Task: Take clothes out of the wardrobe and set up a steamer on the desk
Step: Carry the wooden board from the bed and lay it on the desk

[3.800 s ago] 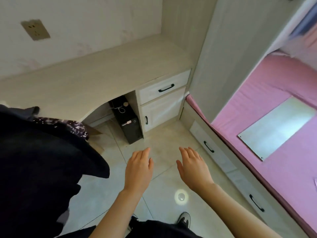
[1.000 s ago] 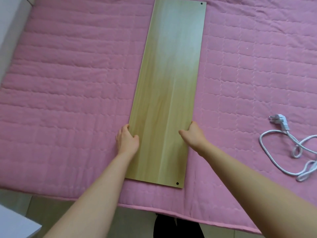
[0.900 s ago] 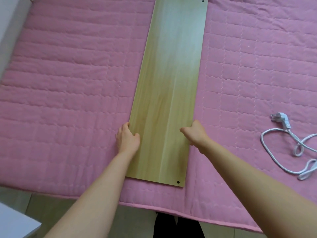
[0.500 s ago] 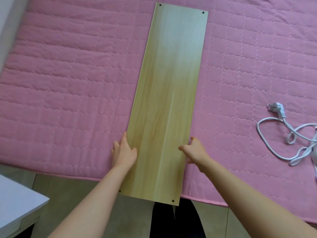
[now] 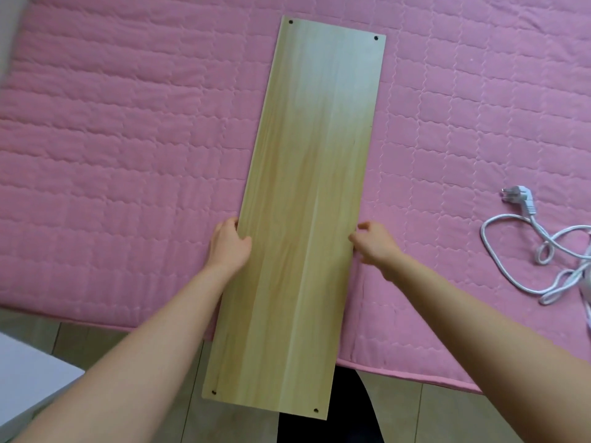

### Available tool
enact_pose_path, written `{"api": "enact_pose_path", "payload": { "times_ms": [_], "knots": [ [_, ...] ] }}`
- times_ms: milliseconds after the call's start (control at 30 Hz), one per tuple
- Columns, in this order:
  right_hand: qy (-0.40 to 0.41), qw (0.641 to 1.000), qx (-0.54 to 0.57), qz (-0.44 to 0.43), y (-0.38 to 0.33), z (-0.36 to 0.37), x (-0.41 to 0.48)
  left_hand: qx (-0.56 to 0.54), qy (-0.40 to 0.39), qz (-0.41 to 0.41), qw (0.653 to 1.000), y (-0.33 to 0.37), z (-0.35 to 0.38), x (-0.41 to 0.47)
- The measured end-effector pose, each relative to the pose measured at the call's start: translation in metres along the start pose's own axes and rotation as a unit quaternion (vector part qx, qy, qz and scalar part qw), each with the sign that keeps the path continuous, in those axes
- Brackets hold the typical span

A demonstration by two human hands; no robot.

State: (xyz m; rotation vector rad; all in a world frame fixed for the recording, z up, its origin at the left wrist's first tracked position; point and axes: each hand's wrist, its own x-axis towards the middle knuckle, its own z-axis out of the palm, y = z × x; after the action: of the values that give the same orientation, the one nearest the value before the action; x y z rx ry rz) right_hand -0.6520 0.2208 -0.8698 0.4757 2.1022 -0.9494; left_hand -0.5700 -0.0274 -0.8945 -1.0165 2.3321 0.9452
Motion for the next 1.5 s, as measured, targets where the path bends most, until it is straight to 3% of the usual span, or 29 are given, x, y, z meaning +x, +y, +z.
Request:
{"api": "enact_pose_path", "payload": {
  "times_ms": [133, 267, 467, 800, 967, 1100, 1333, 1500],
  "knots": [
    [-0.040, 0.997, 0.064, 0.009, -0.030, -0.014, 0.024, -0.023, -0.008, 0.039, 0.999, 0.035, -0.005, 0.034],
    [-0.045, 0.998, 0.011, 0.041, -0.032, -0.014, 0.023, 0.009, -0.006, 0.011, 1.000, 0.038, -0.001, 0.034],
    [-0.043, 0.996, 0.021, 0.077, -0.020, 0.006, -0.005, -0.001, 0.020, -0.010, 1.000, 0.010, 0.003, 0.003],
    [-0.130, 0.981, 0.046, 0.135, 0.043, 0.055, -0.060, 0.016, 0.004, -0.137, 0.990, -0.059, -0.001, -0.047],
    [-0.148, 0.977, 0.048, 0.147, 0.045, 0.060, -0.063, -0.102, 0.005, -0.191, 0.976, -0.069, -0.004, -0.043],
    [-0.155, 0.978, -0.023, 0.134, 0.037, 0.060, -0.064, -0.191, 0.018, -0.214, 0.958, -0.056, -0.008, -0.049],
    [-0.148, 0.957, -0.248, -0.039, 0.005, 0.048, -0.073, -0.259, 0.063, -0.203, 0.942, -0.043, -0.015, -0.069],
    [-0.135, 0.898, -0.334, -0.252, -0.037, 0.036, -0.085, -0.223, 0.132, -0.171, 0.951, -0.033, -0.015, -0.102]
  ]
}}
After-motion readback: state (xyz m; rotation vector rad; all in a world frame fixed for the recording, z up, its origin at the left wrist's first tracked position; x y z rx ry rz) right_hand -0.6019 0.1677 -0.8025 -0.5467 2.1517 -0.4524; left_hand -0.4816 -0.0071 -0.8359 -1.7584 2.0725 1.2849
